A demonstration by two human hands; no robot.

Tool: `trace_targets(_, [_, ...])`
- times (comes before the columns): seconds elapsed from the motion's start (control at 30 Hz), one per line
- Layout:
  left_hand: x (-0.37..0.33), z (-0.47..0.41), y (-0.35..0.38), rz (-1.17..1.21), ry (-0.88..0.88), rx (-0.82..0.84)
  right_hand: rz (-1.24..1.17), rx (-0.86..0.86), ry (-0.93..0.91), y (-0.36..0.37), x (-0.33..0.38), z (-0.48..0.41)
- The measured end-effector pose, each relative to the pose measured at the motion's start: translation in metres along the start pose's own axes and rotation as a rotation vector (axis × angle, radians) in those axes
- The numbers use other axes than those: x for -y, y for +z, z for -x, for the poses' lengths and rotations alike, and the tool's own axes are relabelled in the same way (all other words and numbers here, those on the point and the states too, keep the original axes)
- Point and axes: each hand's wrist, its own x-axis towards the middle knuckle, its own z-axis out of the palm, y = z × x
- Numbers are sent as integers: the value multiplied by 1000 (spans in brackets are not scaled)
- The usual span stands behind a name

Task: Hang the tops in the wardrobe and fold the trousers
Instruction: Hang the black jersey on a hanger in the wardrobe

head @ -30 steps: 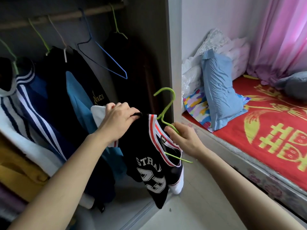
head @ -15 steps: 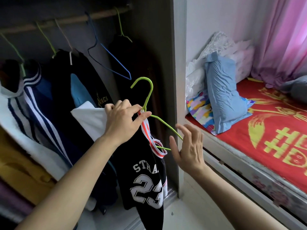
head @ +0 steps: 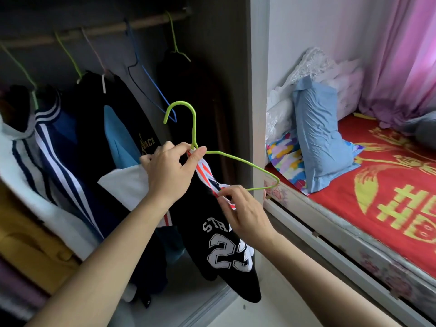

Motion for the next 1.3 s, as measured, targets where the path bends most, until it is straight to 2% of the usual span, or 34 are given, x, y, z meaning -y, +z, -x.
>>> trace_targets(0.07, [-3, 2, 2, 77, -42, 29, -74, 11, 164, 3, 1, -4])
trace_targets(0.13, [-5, 5, 5, 107, -49, 28, -60, -3, 246, 3, 1, -10])
trace_targets(0.27, [-1, 8, 6, 95, -67, 11, -22, -33, 112, 0, 0, -15])
trace_targets(0.4, [-2, 7, 4, 144, -84, 12, -285, 95, 289, 0, 1, -13])
trace_targets(0.47, [-4, 7, 3, 157, -90, -9, -341, 138, 305, 3, 1, -11])
trace_targets(0.53, [-3, 3, 1, 230, -136, -17, -291, 249, 280, 5, -2, -6])
trace_targets(0.67, [9, -10, -7, 607, -288, 13, 19, 669, 258, -2, -32, 14])
trace_targets(0.7, [16, -13, -10, 633, -301, -2, 47, 711, 262, -8, -41, 19])
trace_targets(0.77, [29, -17, -14, 571, -303, -9, 66, 642, 246, -24, -57, 25])
trace_targets(0.83, [43, -18, -14, 359, -275, 9, 114, 507, 184, -45, -68, 22])
trace_targets(0.93, [56, -13, -12, 63, -133, 69, 252, 441, 98, -72, -75, 3])
trace_targets(1.0, [55, -9, -8, -27, -57, 92, 329, 383, 49, -82, -71, -13])
trace_targets(1.13, [42, -2, 3, -71, 27, 175, 246, 211, 36, -85, -41, -57])
trace_targets(1.3, [24, 2, 14, 75, 106, 310, 283, 377, -179, -80, -18, -95])
